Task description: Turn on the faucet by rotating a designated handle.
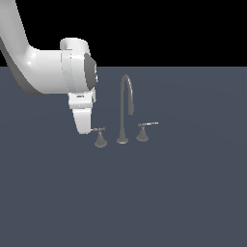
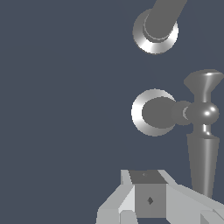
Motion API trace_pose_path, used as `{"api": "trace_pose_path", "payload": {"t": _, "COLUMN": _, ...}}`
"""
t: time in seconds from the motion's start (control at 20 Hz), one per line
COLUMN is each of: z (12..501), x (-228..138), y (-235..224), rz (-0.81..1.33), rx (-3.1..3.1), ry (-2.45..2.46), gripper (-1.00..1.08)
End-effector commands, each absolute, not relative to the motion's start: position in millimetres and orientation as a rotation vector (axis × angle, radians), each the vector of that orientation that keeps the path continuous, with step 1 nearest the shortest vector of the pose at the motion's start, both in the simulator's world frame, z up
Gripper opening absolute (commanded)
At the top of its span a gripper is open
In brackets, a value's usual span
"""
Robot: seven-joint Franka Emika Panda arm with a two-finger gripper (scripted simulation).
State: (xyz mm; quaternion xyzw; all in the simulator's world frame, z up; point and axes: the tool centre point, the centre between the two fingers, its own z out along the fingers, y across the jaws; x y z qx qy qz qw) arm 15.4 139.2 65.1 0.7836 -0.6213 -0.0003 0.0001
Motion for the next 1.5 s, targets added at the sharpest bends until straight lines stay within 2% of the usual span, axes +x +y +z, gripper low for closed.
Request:
{"api": "trace_pose_path", "payload": {"t": 0.0, "z": 65, "x": 7, "y": 141, "rz": -0.001, "rx": 2.462, "ry": -1.952, "gripper": -1.0}}
{"api": "trace_pose_path", "payload": {"t": 0.25, "z": 65, "x": -9, "y": 144, "rz": 0.0, "rx": 2.461, "ry": -1.952, "gripper": -1.0}}
{"api": "trace_pose_path", "payload": {"t": 0.35, "z": 69, "x": 2, "y": 143, "rz": 0.021, "rx": 2.47, "ry": -1.961, "gripper": -1.0}}
{"api": "trace_pose_path", "payload": {"t": 1.05, "z": 65, "x": -45, "y": 121, "rz": 0.001, "rx": 2.462, "ry": -1.953, "gripper": -1.0}}
{"api": "trace_pose_path", "payload": {"t": 1.15, "z": 68, "x": -41, "y": 139, "rz": 0.003, "rx": 2.496, "ry": -1.93, "gripper": -1.0}}
{"api": "trace_pose_path", "payload": {"t": 1.45, "z": 66, "x": -49, "y": 102, "rz": 0.001, "rx": 2.476, "ry": -1.943, "gripper": -1.0}}
